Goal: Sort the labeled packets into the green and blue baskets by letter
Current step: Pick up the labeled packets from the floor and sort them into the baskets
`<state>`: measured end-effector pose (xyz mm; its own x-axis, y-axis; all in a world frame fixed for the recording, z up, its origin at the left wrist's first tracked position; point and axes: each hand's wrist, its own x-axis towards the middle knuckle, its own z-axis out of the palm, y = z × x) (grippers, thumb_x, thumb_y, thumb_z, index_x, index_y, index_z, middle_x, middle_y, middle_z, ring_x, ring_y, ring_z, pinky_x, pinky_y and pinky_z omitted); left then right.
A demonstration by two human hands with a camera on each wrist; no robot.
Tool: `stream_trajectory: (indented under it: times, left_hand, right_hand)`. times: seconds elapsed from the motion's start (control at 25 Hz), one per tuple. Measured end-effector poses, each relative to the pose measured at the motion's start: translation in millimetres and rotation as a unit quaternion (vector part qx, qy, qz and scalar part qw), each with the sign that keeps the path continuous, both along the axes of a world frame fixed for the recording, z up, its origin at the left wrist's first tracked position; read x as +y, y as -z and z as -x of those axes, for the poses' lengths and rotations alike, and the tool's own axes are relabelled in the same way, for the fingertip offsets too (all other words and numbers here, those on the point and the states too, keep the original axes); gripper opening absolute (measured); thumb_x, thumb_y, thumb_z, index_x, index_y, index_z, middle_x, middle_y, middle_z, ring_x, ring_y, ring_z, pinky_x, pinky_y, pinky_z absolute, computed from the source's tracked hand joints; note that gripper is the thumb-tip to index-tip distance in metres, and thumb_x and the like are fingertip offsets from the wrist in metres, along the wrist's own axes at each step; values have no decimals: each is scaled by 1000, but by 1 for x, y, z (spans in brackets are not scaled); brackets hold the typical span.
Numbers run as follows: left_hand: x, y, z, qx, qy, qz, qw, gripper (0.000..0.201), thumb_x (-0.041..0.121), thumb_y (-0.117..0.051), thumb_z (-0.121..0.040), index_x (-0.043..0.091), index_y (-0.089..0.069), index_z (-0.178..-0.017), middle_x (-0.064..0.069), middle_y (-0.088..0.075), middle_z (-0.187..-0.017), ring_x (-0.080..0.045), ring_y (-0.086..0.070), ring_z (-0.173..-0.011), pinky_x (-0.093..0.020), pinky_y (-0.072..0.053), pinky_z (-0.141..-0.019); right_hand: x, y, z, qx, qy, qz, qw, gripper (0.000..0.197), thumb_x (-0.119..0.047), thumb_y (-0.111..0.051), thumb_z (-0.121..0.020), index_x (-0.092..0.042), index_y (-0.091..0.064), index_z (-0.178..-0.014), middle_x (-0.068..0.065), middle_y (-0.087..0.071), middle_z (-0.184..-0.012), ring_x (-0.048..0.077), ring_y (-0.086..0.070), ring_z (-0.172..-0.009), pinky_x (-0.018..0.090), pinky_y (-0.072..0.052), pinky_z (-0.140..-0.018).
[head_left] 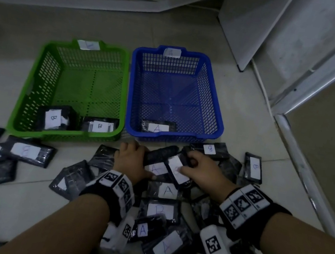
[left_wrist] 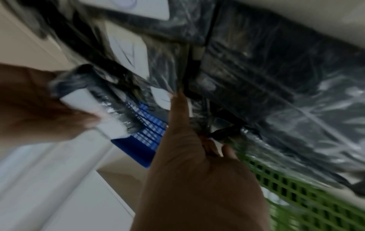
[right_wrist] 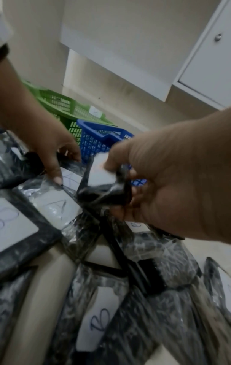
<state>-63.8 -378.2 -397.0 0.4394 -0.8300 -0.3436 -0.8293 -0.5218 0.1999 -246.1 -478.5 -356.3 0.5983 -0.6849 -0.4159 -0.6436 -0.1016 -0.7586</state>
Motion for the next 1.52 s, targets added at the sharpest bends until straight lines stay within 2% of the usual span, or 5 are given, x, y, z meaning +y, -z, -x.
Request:
stream_trajectory:
  times: [0.16, 0.48, 1.08, 1.32, 1.52]
  left_hand:
    - [5, -10, -14, 237, -34, 76, 968, 50, 38, -84, -62, 32, -52, -101, -3, -65, -104, -22, -61, -98, -34, -50, -85]
    - [51, -68, -77, 583, -177, 127, 783, 18, -11, -63, -80, 6, -65, -88, 0, -67, -63, -7, -60, -47, -17, -48, -44]
    - [141, -80, -154, 451, -409, 438, 661, 34, -1, -59, -87, 16, -51, -115, -3, -72, -80, -14, -65, -64, -32, -53, -58]
    - [81, -77, -147, 446, -410, 475, 639, 35, 2, -58, -88, 14, -47, -118, -7, -69, -89, -21, -65, -76, -38, -57, -71]
    - [-7, -62, -107, 461, -387, 440, 666, 35, 10, -56, -83, 21, -47, -115, -12, -61, -92, -27, -59, -81, -45, -51, -78]
  right_hand:
    - [1, -20, -13, -109, 50, 4, 993, 28, -22, -67, -84, -22, -61, -112, -7, -67, -102, 10, -63, -94, 28, -49, -83]
    - [-24, -58, -125, -141, -13, 11, 990, 33, -26, -63, -88, -25, -54, -120, 0, -63, -110, 23, -65, -92, 37, -55, -69]
    - [-5, 3, -315, 221, -295, 251, 895, 28, -15, -49, -95, 0, -59, -118, 17, -57, -123, 31, -57, -108, 31, -45, -81]
    - [-15, -30, -236, -34, -221, 271, 936, 35, 2, -45, -92, -5, -62, -121, 17, -54, -114, 29, -49, -110, 19, -31, -81]
    - [-57, -22, -113, 38, -65, 307, 949, 17, -5, -56, -89, -9, -70, -98, 14, -59, -99, 30, -54, -101, 30, -40, -84]
